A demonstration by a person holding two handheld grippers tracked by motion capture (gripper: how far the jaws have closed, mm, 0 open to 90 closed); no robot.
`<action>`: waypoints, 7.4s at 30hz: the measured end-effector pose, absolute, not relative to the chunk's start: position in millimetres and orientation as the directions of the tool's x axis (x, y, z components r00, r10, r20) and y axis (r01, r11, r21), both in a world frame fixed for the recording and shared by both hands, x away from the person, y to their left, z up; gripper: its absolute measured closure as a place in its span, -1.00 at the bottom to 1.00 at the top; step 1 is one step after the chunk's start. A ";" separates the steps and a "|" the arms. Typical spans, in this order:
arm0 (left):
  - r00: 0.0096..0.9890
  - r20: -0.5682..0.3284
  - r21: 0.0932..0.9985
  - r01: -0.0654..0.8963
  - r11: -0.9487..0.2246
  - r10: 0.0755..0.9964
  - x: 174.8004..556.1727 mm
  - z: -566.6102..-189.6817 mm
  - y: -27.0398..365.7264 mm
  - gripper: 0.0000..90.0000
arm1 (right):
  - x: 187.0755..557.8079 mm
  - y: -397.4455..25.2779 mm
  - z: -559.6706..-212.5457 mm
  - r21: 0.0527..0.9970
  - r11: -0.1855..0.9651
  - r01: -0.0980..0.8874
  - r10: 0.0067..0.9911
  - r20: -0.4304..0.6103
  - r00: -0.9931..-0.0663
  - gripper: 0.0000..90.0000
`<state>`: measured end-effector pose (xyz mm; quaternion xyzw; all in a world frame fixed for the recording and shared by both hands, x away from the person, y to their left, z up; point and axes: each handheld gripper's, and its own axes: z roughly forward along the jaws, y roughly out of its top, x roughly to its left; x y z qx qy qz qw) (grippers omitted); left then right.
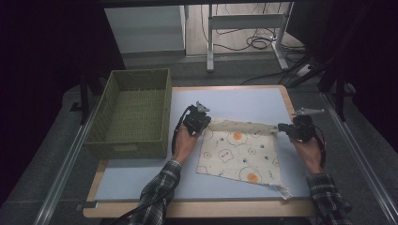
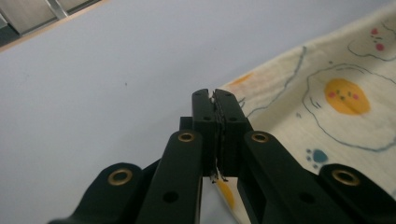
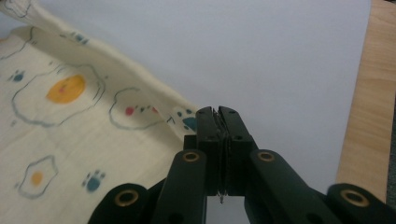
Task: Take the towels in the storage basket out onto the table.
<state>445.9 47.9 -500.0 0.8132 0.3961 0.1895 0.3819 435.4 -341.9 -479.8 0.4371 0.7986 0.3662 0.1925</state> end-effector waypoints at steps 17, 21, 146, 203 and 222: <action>0.681 -0.070 0.801 0.474 -0.365 0.729 371.6 -504.2 67.2 0.96 | 349.2 -353.5 -481.3 0.760 0.402 0.511 0.768 0.025 -0.640 0.95; 0.693 -0.084 0.814 0.462 -0.352 0.716 353.5 -507.6 70.5 0.96 | 335.9 -353.4 -482.8 0.762 0.406 0.505 0.762 0.023 -0.648 0.95; 0.600 -0.062 0.736 0.568 -0.369 0.798 415.6 -543.7 52.0 -0.50 | 329.8 -262.2 -504.7 0.739 0.500 0.452 0.609 0.071 -0.790 -0.07; 0.705 -0.129 0.752 0.528 -0.394 0.698 411.1 -541.4 49.8 0.92 | 325.9 -121.6 -528.6 0.684 0.647 0.336 0.431 0.035 -0.902 0.86; 0.590 -0.038 0.761 0.540 -0.359 0.806 389.5 -529.5 66.1 0.93 | 324.9 -102.6 -523.7 0.715 0.624 0.315 0.376 0.079 -0.923 0.88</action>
